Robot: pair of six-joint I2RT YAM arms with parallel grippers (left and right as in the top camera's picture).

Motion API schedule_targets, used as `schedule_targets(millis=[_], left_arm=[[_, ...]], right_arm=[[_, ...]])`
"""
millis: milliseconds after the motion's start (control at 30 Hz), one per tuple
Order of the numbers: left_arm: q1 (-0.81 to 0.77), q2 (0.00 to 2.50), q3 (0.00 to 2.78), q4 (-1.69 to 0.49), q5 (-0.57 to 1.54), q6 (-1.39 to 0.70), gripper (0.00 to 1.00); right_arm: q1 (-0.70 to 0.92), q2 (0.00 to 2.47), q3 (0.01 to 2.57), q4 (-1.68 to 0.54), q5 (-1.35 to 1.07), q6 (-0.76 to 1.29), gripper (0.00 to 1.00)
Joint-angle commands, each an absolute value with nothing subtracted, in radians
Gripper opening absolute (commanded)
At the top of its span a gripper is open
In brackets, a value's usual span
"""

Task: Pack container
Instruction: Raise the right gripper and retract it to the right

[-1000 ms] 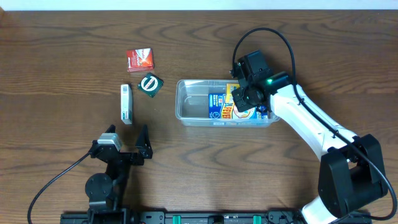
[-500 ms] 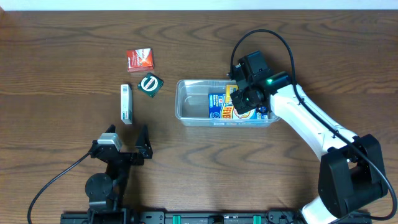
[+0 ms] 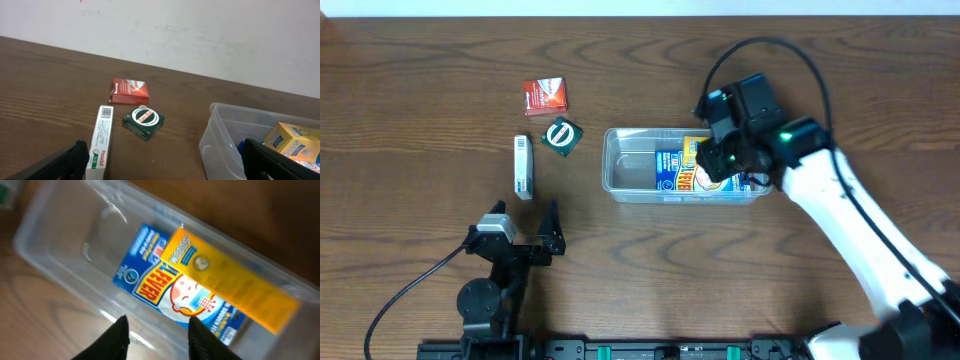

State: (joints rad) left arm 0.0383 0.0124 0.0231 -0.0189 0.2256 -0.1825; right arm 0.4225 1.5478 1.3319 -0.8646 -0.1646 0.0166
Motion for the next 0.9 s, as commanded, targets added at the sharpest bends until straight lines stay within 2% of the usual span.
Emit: schedule_targets(millis=[0,100,300,567,700,867], left_arm=[[0.043,0.011,0.004,-0.051,0.232,-0.173,0.98],[0.043,0.011,0.004,-0.051,0.232,-0.173,0.98],[0.043,0.011,0.004,-0.051,0.232,-0.173,0.98],[0.043,0.011,0.004,-0.047,0.232,-0.172,0.98],[0.043,0.011,0.004,-0.048,0.232,-0.173,0.98],[0.043,0.011,0.004,-0.048,0.233,-0.173,0.98]], right_arm=[[0.381,1.474,1.386,-0.893,-0.169,0.027,0.40],[0.329,1.435,1.395,-0.923,-0.169,0.029,0.45],[0.206,1.411,1.395,-0.973,-0.169,0.083,0.65],[-0.029,1.412,1.395,-1.003,-0.169,0.178,0.84],[-0.139,1.414,1.395,-1.002,-0.169,0.187,0.99],[-0.252,1.433,1.395,-1.008,-0.169,0.187,0.99]])
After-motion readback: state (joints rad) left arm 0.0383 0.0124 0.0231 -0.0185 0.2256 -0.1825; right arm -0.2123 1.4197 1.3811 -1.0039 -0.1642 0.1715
